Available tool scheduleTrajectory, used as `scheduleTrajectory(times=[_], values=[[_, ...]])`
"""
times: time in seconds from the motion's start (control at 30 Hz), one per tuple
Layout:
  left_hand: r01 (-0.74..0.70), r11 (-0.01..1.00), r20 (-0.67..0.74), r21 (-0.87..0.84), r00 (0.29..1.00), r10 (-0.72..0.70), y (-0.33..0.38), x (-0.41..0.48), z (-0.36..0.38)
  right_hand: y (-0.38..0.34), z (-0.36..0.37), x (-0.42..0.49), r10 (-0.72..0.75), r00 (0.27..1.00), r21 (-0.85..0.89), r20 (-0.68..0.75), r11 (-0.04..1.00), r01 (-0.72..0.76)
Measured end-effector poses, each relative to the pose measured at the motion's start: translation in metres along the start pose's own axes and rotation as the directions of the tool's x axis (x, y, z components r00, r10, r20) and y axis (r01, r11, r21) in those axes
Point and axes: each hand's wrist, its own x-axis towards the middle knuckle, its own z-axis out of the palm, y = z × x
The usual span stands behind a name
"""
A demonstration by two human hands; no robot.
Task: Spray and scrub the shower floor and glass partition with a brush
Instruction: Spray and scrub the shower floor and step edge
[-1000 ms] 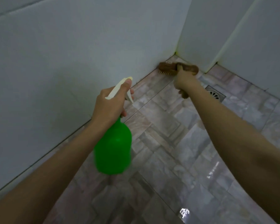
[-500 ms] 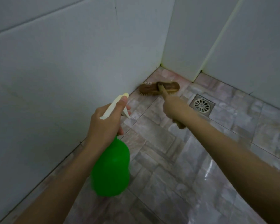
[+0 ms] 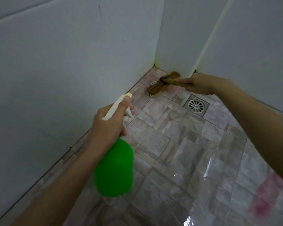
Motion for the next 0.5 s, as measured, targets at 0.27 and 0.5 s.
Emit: scheduleTrajectory(times=[0.27, 0.5], values=[[0.001, 1.0, -0.003, -0.016, 1.0, -0.001, 0.0, 0.004, 0.012, -0.062, 0.054, -0.01, 0.158, 0.948, 0.336, -0.274, 0.94, -0.06], [0.007, 1.0, -0.013, 0.016, 1.0, -0.007, -0.007, 0.006, -0.001, -0.162, 0.065, 0.043, 0.66, 0.745, 0.943, -0.093, 0.298, -0.146]])
